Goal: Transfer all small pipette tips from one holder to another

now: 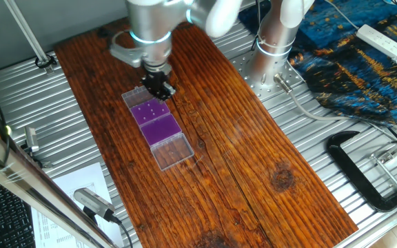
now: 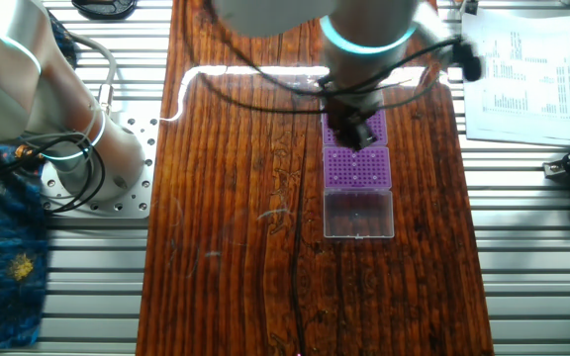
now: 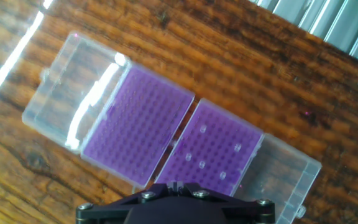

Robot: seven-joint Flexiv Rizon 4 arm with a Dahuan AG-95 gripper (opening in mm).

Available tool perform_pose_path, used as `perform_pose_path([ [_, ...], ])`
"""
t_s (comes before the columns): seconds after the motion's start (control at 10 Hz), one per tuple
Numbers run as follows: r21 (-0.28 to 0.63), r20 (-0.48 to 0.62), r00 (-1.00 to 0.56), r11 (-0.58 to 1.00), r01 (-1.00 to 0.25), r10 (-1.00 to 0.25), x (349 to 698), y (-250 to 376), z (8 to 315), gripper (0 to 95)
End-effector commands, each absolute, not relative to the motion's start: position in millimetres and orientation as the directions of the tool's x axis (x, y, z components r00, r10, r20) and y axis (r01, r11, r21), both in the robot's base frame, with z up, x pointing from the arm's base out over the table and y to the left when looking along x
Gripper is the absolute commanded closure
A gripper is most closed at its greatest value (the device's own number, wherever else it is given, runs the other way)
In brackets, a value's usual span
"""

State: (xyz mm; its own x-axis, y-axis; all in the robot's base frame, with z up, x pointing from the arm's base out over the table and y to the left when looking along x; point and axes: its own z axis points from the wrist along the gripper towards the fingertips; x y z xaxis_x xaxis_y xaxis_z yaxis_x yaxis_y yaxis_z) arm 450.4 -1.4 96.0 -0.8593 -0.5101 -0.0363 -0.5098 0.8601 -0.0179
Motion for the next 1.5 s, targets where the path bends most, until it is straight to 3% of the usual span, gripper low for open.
perform_pose_path([
  [0.1, -0.015, -0.035, -0.855, 0.856, -0.517, -0.518, 454.7, -0.7, 91.6, 95.0],
  [1.1, -0.004, 0.019, -0.781, 0.781, -0.624, -0.624, 455.2, 2.0, 66.9, 95.0],
  [1.2, -0.002, 0.019, -0.775, 0.775, -0.631, -0.631, 453.7, 1.9, 65.4, 76.0],
  [1.5, -0.002, 0.022, -0.773, 0.773, -0.634, -0.634, 453.3, 1.6, 60.6, 76.0],
])
